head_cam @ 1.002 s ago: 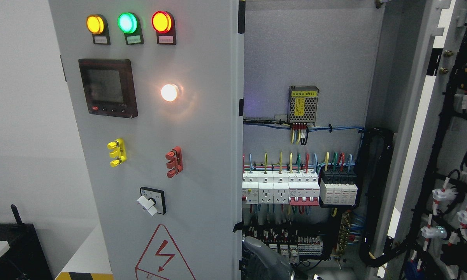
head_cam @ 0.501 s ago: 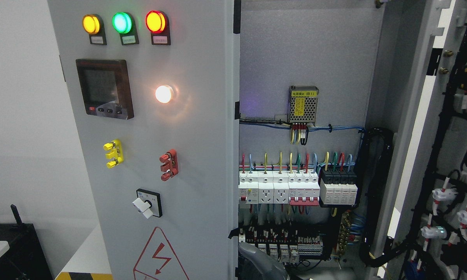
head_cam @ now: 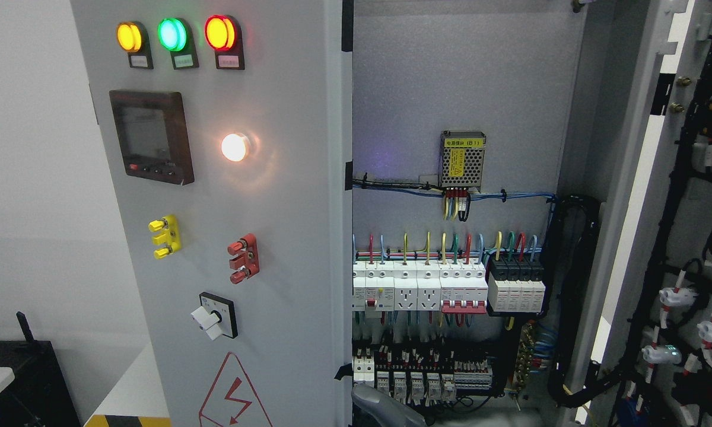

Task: Open door with both hands
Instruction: 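Pull the panel door outward with the right hand, swinging it open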

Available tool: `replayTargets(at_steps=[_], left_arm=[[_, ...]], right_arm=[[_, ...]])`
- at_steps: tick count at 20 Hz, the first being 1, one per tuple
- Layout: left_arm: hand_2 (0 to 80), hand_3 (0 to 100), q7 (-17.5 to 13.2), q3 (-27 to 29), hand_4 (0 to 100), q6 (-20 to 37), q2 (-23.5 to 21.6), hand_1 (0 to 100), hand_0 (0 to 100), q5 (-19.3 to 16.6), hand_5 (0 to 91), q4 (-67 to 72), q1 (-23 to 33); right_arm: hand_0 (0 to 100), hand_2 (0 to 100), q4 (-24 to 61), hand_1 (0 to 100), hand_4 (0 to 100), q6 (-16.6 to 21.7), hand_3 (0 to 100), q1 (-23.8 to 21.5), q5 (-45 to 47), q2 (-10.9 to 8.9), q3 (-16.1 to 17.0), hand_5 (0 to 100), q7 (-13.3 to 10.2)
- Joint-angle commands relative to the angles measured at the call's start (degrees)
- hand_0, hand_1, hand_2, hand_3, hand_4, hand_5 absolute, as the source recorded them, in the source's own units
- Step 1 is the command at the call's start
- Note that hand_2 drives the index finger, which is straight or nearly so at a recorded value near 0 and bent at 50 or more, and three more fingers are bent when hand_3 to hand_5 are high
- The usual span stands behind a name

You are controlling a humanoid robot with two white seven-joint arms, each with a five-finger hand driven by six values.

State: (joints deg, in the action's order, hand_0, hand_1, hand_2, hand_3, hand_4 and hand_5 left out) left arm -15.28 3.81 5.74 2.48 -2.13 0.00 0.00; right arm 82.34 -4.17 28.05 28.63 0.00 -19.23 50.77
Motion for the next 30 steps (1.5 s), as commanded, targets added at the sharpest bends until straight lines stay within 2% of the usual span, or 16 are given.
replayTargets(at_steps=[1,7,27,30], left_arm=[[0.0,0,-0.01,-0.03,0,-0.03,0.07,0,0,0.02,0.0,-0.53,0.18],[0.0,0,-0.01,-0.03,0,-0.03,-0.02,0,0,0.02,0.0,-0.53,0.09],[0.0,0,-0.01,-0.03,0,-0.03,-0.02,0,0,0.02,0.0,-0.53,0.09],[0.0,0,-0.01,-0.03,0,0.06,0.07,0,0,-0.07,0.0,-0.53,0.09]], right_arm=[[38,0,2.47,0,0,-0.05,0,-0.63,1.43,1.06,-2.57,0,0.12],[38,0,4.4,0,0,-0.05,0,-1.24,4.24,0.88,-4.06,0,0.12],[38,0,9.41,0,0,-0.05,0,-3.7,4.06,0.18,-10.3,0,-0.59],[38,0,9.42,0,0,-0.05,0,-4.41,4.06,0.09,-11.01,0,-2.51]])
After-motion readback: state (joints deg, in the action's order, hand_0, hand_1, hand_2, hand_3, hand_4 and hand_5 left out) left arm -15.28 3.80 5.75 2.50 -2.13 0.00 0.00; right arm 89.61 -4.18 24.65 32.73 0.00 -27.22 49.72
